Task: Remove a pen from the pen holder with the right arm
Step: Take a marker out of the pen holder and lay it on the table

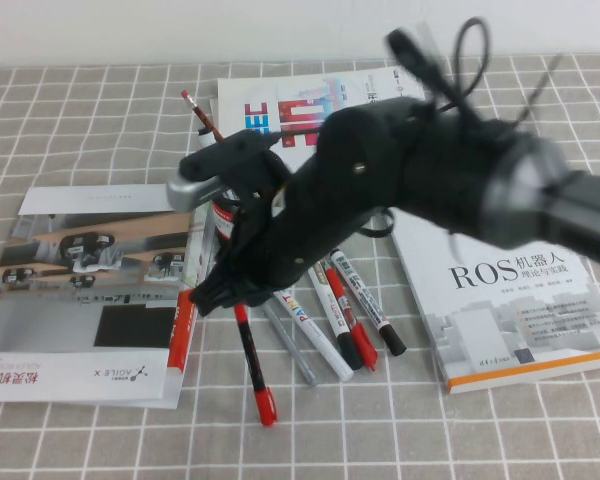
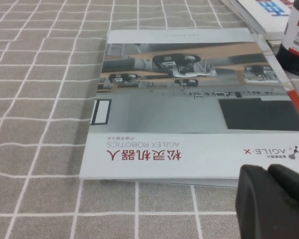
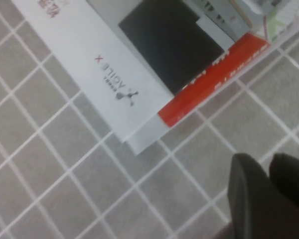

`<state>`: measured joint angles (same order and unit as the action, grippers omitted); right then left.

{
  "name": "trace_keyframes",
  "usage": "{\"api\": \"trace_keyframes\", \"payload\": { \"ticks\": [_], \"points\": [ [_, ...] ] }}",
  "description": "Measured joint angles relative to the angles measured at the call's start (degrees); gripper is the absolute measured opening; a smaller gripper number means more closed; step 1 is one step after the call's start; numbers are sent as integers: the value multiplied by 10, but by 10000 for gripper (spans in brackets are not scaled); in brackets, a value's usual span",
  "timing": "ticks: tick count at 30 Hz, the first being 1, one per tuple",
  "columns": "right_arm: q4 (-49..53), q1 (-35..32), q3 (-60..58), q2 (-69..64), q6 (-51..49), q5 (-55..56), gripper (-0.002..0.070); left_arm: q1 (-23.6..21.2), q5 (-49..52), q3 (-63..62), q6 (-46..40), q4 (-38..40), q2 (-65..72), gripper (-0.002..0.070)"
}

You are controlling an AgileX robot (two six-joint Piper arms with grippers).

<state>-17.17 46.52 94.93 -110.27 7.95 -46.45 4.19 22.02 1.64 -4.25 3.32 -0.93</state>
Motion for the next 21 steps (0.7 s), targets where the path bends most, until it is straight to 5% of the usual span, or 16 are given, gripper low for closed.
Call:
{"api": "trace_keyframes", "payload": {
  "ticks": [21],
  "points": [
    [11, -32, 92, -152, 5, 55, 20, 0, 0, 0, 0, 0, 0, -3]
  ]
}}
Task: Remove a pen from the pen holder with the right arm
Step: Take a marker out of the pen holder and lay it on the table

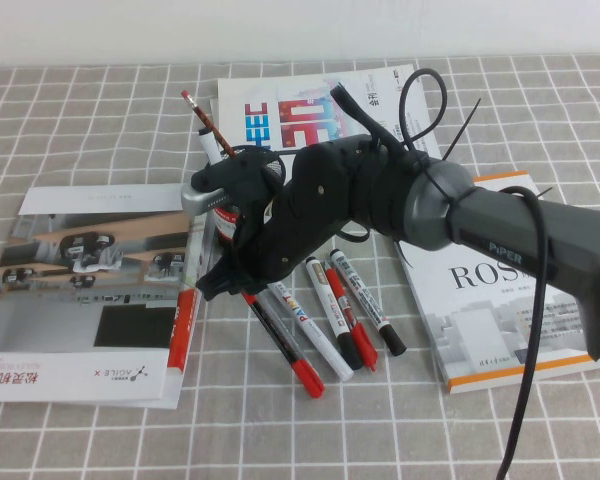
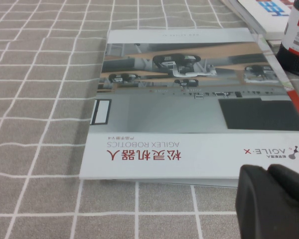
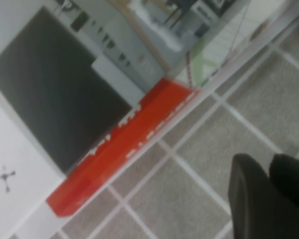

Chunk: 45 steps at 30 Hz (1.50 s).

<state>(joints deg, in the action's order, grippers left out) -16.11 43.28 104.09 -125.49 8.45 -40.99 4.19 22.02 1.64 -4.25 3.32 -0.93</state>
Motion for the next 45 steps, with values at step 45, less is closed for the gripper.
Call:
{"api": "trace_keyframes", "payload": {
  "ticks": [45],
  "points": [
    [61, 37, -84, 169, -26, -51, 23, 0, 0, 0, 0, 0, 0, -3]
  ]
}}
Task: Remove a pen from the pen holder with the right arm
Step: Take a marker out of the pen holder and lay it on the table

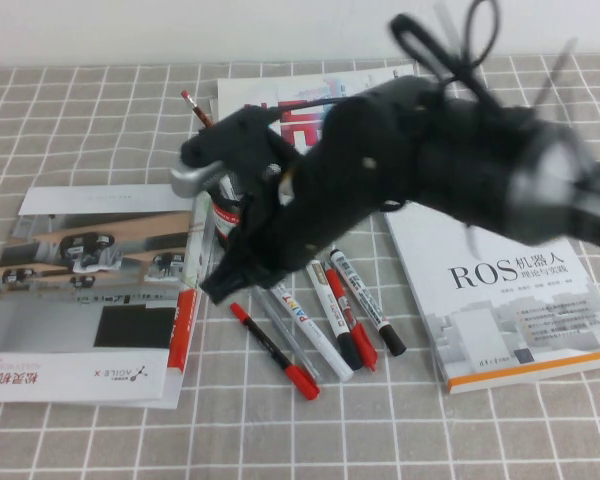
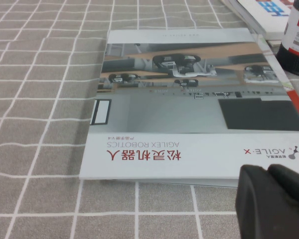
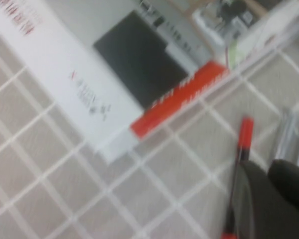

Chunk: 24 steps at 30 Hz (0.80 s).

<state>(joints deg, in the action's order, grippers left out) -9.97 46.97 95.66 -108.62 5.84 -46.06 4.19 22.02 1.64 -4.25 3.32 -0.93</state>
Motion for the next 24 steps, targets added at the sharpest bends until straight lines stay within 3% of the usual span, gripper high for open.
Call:
{"api": "trace_keyframes", "payload": {
  "ticks": [6, 24],
  "points": [
    [14, 2, -117, 129, -18, -8, -8, 0, 0, 0, 0, 0, 0, -3],
    [74, 2, -384, 469, -58, -42, -12, 0, 0, 0, 0, 0, 0, -3]
  ]
}}
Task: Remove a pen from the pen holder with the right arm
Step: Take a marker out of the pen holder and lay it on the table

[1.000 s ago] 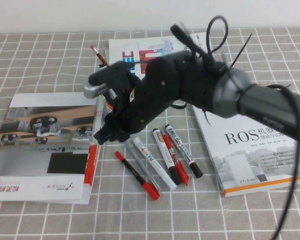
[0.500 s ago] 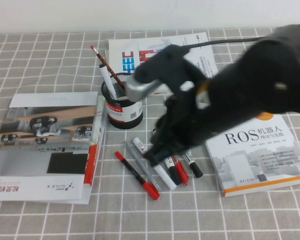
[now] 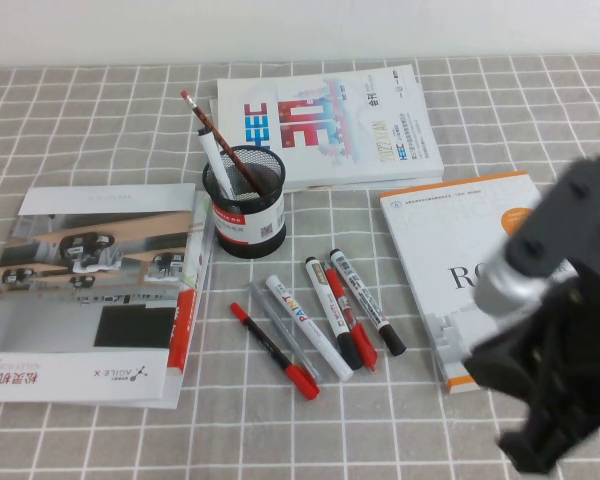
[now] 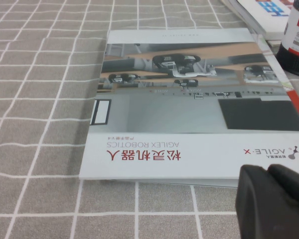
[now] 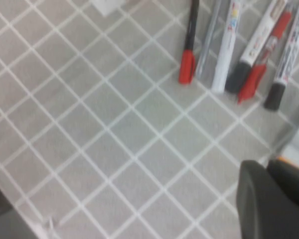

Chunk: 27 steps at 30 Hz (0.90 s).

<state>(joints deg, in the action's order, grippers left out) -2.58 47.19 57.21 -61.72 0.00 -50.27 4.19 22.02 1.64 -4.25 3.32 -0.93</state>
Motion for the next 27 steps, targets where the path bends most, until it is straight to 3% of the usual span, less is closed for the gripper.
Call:
{"api": "trace_keyframes", "payload": {
  "ticks": [12, 21, 27],
  "points": [
    [0, 0, -95, 56, 0, -80, -12, 0, 0, 0, 0, 0, 0, -3],
    [13, -13, -162, 75, 0, 47, -12, 0, 0, 0, 0, 0, 0, -3],
    [-13, -141, -282, 182, 0, 221, -12, 0, 0, 0, 0, 0, 0, -3]
  ]
}}
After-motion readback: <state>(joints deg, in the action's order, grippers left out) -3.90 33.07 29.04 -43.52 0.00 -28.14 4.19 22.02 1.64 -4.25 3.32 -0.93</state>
